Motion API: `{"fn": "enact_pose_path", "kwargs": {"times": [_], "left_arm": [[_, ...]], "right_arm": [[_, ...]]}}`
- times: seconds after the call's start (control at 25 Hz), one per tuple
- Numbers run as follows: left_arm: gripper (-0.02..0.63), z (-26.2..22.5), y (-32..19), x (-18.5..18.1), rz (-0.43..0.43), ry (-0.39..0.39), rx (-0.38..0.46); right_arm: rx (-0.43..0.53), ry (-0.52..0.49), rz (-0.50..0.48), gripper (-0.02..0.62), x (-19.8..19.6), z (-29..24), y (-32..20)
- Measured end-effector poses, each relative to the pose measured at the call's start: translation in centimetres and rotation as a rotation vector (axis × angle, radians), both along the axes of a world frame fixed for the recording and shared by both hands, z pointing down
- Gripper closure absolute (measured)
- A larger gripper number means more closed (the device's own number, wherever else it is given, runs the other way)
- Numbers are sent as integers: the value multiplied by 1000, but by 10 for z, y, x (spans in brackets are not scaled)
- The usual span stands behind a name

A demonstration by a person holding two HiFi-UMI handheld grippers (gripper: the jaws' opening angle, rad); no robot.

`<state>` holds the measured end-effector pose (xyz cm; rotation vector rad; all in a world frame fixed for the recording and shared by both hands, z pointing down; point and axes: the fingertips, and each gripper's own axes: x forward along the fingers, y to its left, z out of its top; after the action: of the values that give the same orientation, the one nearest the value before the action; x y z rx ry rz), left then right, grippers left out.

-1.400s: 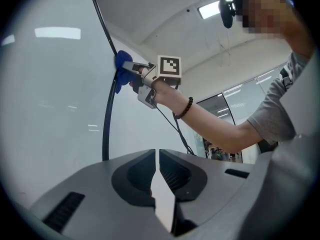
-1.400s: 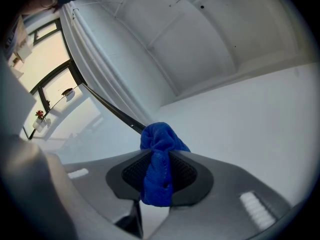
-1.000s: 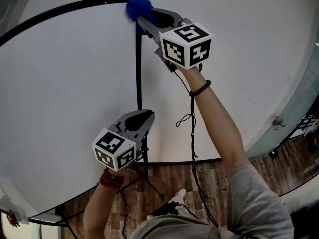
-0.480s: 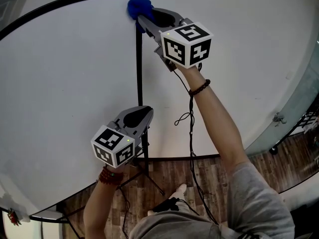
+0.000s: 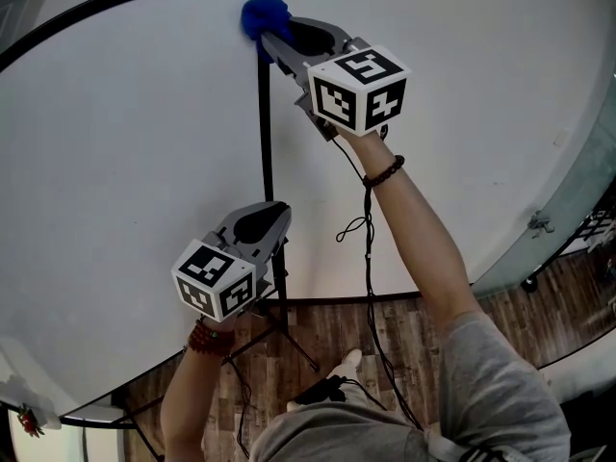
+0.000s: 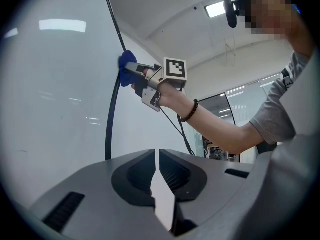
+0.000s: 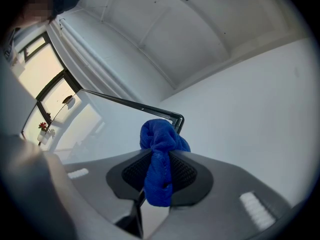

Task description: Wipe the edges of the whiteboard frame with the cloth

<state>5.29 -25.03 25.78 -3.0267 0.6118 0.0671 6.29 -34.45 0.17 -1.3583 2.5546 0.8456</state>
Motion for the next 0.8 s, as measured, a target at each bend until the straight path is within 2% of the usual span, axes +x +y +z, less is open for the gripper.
{"fn": "enact_pose_path", "kwargs": {"times": [0.48, 0.8], "left_arm": [[575, 4, -3, -5, -17, -1, -7], [575, 9, -5, -8, -24, -1, -19]], "right_arm": [[7, -58, -14, 494, 1, 9, 2], [-10, -57, -12, 494, 3, 24, -1]]}}
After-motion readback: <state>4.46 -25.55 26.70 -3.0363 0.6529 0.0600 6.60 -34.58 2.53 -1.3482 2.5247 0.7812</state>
